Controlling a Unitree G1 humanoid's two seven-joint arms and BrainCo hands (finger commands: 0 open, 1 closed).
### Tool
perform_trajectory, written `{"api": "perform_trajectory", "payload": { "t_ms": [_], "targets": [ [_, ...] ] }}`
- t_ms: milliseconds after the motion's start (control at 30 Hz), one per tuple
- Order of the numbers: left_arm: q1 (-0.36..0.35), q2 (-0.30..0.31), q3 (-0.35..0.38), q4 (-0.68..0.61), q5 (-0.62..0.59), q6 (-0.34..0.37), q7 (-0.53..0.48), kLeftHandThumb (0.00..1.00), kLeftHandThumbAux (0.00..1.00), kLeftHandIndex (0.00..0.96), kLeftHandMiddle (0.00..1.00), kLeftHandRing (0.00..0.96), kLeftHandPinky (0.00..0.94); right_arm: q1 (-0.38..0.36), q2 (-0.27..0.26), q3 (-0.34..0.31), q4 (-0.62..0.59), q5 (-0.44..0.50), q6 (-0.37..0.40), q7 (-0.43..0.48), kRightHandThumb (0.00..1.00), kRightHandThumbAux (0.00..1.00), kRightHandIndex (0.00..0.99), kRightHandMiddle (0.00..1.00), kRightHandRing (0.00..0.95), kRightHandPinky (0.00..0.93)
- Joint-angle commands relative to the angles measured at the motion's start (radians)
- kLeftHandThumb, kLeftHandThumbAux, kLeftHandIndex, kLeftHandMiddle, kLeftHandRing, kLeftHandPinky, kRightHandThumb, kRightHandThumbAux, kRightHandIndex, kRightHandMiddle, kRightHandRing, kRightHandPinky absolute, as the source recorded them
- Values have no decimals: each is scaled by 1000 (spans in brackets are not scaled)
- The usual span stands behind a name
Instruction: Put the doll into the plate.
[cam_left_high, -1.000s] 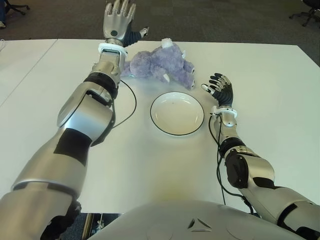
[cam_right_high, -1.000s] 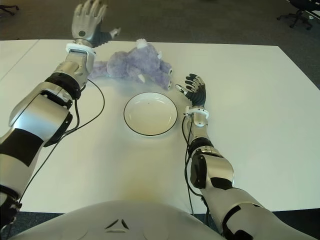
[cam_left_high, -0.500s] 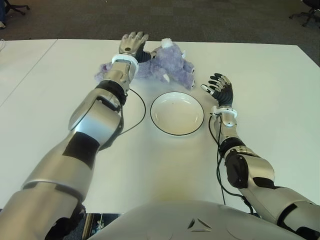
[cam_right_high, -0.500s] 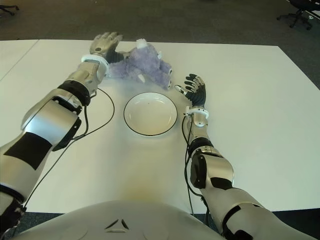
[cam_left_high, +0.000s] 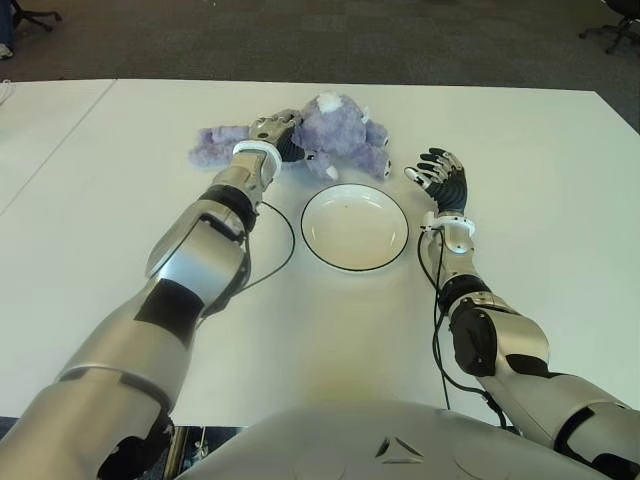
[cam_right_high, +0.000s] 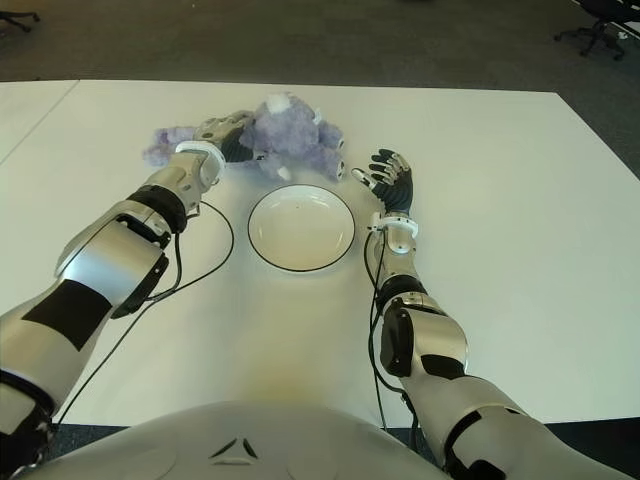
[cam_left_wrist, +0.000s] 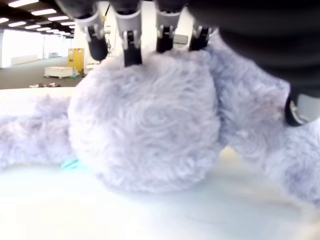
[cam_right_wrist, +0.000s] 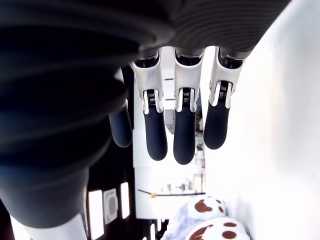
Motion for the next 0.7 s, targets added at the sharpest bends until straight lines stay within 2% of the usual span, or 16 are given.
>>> {"api": "perform_trajectory", "payload": {
  "t_ms": [33, 267, 567, 700],
  "targets": [
    [125, 11, -50, 47, 41, -5, -174, 139, 307, 0, 0, 73, 0, 267, 80, -30, 161, 42, 173, -21, 29, 844, 277, 340, 347, 339],
    [184, 25, -61, 47, 46, -11, -169, 131, 299, 0, 0, 2, 0, 268, 82, -36, 160, 47, 166, -16, 28, 853, 286, 344, 353, 357],
    [223, 54, -70, 42, 34, -41, -169, 126, 305, 0, 0, 0, 0, 275, 77, -22, 161, 30, 177, -31, 4, 841, 288, 337, 347, 346],
    [234, 82, -70, 33, 27, -77, -168, 141, 321, 0, 0, 0, 0, 275, 79, -25, 161, 34, 177, -24, 0, 834, 287, 338, 343, 337]
  ]
}}
